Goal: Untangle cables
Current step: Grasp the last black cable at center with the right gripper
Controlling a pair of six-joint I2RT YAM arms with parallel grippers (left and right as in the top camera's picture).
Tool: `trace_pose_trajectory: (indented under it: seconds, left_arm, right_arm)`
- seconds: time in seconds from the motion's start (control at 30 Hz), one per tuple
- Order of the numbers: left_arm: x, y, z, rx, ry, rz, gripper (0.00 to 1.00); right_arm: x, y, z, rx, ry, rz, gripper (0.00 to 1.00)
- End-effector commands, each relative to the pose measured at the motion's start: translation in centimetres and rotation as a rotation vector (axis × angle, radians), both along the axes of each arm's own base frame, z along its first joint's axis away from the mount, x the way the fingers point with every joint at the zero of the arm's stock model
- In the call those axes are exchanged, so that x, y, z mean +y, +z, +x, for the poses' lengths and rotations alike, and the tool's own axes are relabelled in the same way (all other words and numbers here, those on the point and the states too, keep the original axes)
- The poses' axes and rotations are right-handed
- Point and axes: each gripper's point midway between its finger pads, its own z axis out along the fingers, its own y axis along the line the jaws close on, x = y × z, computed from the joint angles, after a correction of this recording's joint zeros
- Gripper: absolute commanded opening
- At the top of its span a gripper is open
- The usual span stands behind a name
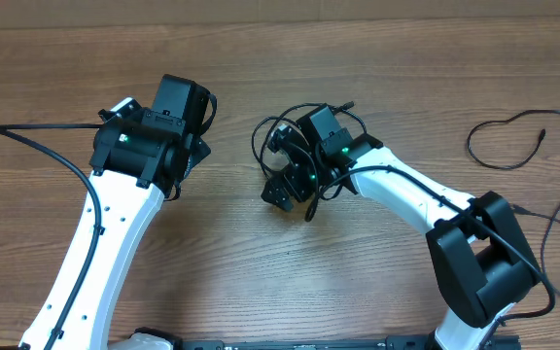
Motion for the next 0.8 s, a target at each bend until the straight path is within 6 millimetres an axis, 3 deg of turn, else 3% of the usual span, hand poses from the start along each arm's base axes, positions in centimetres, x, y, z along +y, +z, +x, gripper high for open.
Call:
trace_pose_trajectory:
  seconds: [0.0,0.3,0.77]
  left_arm:
    - [0.4,0.7,0.2,-0.021,0.005,0.016,1.00]
    - [0.4,0.7,0.2,-0.021,0.005,0.016,1.00]
    - [0.4,0.7,0.2,-0.022,0.005,0.016,1.00]
  right_arm:
    - [-0.3,-1.1,-0.6,0.006,0.006,-0.012,1.00]
    - [0.0,-1.2,-0.1,-0.028,0.004,0.010,1.00]
    - [-0.9,-3.4,-1.5,-0.007,0.004,-0.004,1.00]
